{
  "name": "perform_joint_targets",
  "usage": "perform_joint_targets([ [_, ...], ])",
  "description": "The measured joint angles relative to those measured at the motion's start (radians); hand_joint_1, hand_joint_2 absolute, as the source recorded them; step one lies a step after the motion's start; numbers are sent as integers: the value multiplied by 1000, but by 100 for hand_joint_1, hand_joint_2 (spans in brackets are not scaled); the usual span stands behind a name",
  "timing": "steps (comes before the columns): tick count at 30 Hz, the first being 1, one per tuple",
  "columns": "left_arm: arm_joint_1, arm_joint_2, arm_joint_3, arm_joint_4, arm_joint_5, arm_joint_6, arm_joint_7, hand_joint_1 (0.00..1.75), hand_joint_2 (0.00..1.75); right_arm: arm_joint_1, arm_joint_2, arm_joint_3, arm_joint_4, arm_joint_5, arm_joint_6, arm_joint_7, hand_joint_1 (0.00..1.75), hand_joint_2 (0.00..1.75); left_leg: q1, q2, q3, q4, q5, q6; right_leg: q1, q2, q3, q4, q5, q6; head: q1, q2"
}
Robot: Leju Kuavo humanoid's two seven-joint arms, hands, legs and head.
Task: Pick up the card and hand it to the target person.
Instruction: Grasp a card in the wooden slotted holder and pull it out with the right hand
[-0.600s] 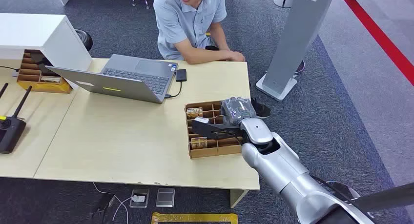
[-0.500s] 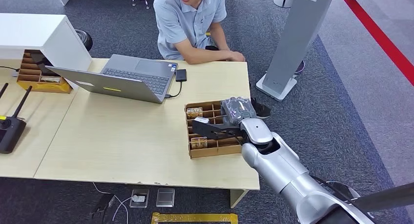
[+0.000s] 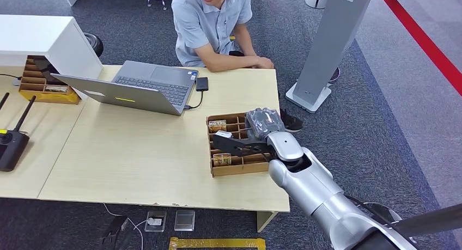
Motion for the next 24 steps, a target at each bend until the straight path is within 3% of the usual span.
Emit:
perform_joint_targets([
  [24, -1, 0, 0, 0, 0, 14, -2, 0, 175, -10, -4, -10, -6, -33, -11, 11, 133, 175, 0, 0, 0, 0, 0, 0, 0, 0, 0, 0, 0, 0, 0, 0],
])
